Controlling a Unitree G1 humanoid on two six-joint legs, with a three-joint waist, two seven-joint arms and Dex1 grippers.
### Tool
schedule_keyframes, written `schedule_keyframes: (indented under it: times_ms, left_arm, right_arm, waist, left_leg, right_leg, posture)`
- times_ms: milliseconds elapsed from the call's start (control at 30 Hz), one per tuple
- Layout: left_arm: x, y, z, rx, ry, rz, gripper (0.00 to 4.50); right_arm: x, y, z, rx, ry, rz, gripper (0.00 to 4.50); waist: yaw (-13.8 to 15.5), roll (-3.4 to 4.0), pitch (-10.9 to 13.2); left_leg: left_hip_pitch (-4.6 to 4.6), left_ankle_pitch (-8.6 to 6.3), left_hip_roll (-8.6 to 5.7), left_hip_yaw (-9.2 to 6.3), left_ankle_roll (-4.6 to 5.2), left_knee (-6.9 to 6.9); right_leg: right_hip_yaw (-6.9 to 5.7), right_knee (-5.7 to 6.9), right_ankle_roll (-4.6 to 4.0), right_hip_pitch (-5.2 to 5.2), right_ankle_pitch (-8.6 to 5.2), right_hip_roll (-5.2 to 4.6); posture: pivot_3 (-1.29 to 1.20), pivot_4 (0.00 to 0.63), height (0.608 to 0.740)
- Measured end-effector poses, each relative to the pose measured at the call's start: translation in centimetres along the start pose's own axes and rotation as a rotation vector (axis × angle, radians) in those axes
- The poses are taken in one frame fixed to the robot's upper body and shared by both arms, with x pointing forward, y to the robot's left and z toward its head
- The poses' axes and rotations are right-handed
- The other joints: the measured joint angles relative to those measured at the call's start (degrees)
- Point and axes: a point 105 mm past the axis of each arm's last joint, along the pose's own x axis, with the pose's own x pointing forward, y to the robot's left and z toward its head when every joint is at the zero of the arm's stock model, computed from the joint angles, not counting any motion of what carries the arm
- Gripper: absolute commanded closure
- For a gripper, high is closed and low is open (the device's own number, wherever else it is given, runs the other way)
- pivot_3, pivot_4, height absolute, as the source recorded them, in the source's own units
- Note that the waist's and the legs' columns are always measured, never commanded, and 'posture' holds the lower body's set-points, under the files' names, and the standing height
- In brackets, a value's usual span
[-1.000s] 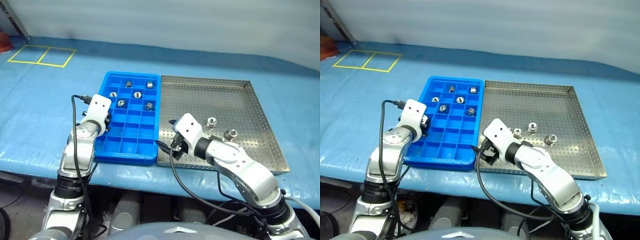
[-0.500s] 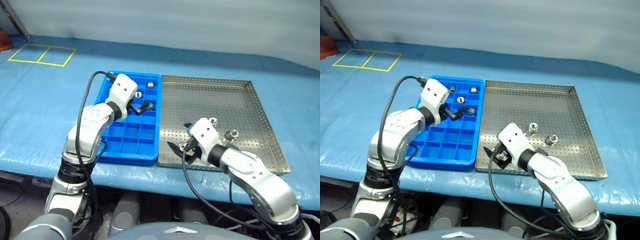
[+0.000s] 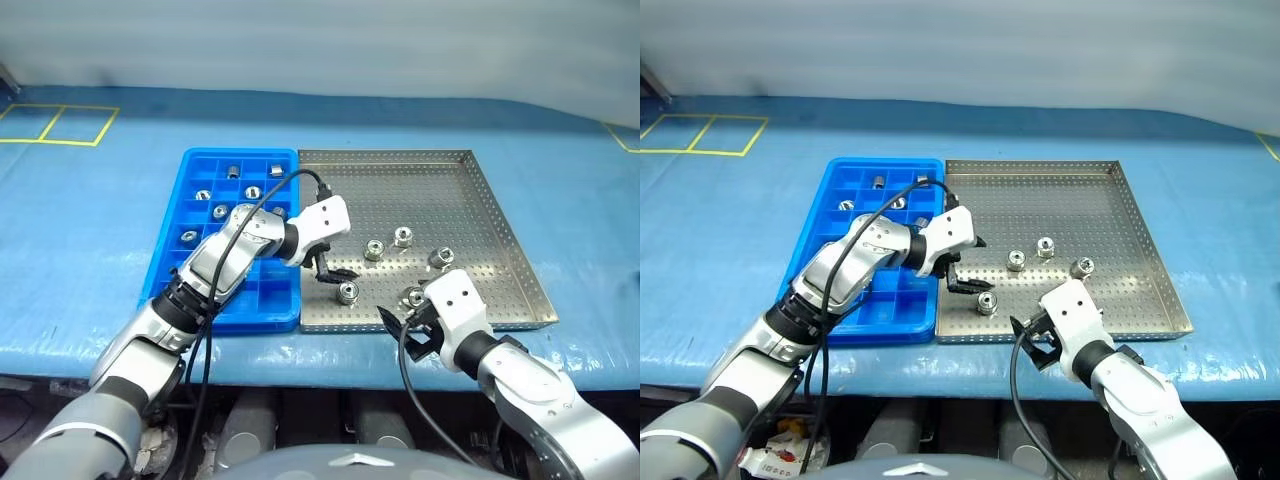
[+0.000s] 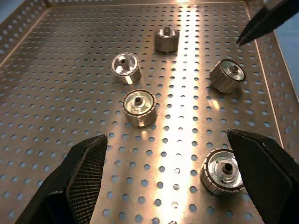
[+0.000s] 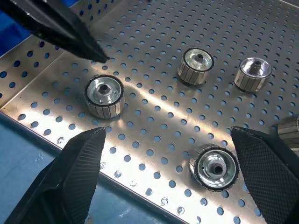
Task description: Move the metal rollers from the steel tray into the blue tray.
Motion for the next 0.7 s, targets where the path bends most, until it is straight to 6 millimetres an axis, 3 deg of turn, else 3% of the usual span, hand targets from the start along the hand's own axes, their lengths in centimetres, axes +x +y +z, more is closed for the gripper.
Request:
schedule_keyframes:
  times_ms: [233, 567, 700]
  left_arm:
    - [0.7, -0.5, -0.5, 0.078, 0.075, -0.112, 0.04]
    - [2.5, -2.3, -3.0, 0.178, 0.226, -0.234, 0.04]
    - [3.1, -2.5, -3.1, 0.202, 0.242, -0.241, 0.85]
  right_arm:
    - [0.0, 0.1, 0.0, 0.019, -0.016, -0.030, 0.00]
    - [0.4, 0.5, 0.7, 0.020, -0.047, -0.023, 0.00]
    - [0.4, 0.6, 0.7, 0.022, -0.049, -0.025, 0.00]
  waist:
    - [-0.86, 0.00, 0.00]
    - [-1.10, 0.00, 0.00]
    - [-1.12, 0.00, 0.00]
  left_leg:
    - [-0.01, -0.01, -0.01, 0.02, 0.02, 0.00]
    - [-0.01, -0.01, -0.01, 0.02, 0.02, 0.06]
    - [-0.03, -0.01, -0.01, 0.03, 0.03, 0.05]
  right_leg:
    - [0.04, -0.02, 0.01, 0.00, 0.00, -0.01]
    - [0.06, 0.02, 0.01, -0.01, 0.00, 0.01]
    - [0.06, 0.01, 0.01, -0.02, 0.00, 0.01]
  posture:
    - [-0.07, 0.150, 0.740]
    - [-0.07, 0.150, 0.740]
    - [-0.07, 0.150, 0.740]
